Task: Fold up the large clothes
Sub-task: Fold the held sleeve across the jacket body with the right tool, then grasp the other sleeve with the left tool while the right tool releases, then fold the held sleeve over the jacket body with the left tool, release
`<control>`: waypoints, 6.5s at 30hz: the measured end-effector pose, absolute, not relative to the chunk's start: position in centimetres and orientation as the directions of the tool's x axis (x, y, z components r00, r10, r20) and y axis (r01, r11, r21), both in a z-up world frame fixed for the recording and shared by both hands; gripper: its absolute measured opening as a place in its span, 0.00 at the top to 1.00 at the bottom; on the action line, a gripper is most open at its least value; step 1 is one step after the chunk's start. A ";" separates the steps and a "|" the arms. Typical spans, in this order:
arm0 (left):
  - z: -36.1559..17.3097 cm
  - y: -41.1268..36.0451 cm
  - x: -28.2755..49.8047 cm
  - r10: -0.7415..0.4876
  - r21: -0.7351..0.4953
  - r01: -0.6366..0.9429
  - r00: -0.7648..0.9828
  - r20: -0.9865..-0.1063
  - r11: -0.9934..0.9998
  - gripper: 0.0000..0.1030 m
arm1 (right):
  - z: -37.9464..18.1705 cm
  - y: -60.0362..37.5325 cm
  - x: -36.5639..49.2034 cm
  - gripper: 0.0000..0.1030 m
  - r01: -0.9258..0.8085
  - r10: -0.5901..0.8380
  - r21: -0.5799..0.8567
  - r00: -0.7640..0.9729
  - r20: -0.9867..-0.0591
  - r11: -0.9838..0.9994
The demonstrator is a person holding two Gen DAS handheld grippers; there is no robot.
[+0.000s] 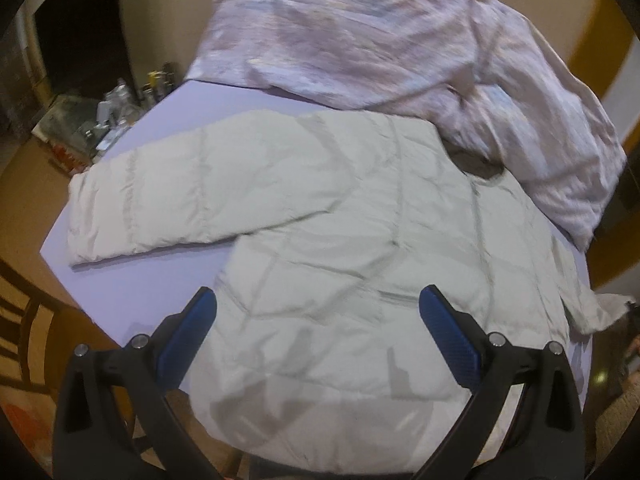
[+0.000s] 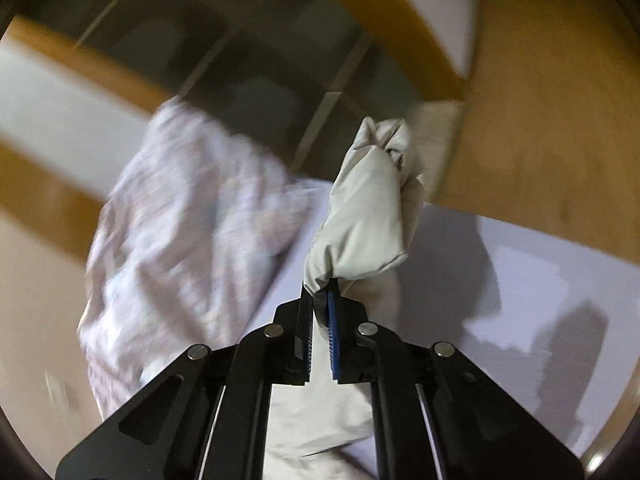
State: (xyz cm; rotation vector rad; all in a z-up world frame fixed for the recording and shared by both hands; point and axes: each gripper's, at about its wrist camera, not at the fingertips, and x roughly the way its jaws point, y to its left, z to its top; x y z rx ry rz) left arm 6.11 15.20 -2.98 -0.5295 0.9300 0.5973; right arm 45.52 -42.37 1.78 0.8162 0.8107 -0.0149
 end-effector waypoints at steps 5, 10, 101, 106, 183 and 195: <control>-4.0 17.3 5.5 0.264 -0.144 -0.715 0.427 -0.865 0.684 0.02 | 5.4 -32.7 47.5 0.93 0.072 0.448 0.651 0.667 -0.595 0.756; -5.1 19.2 4.2 0.267 -0.149 -0.745 0.407 -0.873 0.650 0.02 | 5.8 -24.1 47.7 0.94 -0.069 0.581 0.674 0.578 -0.574 0.735; -11.3 39.2 -8.1 0.407 -0.677 -0.735 0.631 -0.660 0.043 0.97 | -10.5 4.7 38.9 0.64 -0.447 0.370 0.319 0.029 -0.928 0.836; -4.6 38.6 -3.9 0.434 -0.661 -0.695 0.708 -0.557 0.284 0.98 | -10.4 4.8 38.7 0.64 -0.454 0.363 0.309 0.035 -0.931 0.836; -8.7 22.6 12.1 0.000 -0.284 -0.450 0.534 -0.845 0.847 0.18 | -8.3 -2.6 40.9 0.50 -0.335 0.523 0.486 0.027 -0.852 0.807; -10.8 27.1 3.7 -0.021 -0.344 -0.572 0.496 -0.868 0.744 0.18 | -5.8 -26.4 39.3 0.31 -0.018 0.447 0.451 0.173 -0.878 0.892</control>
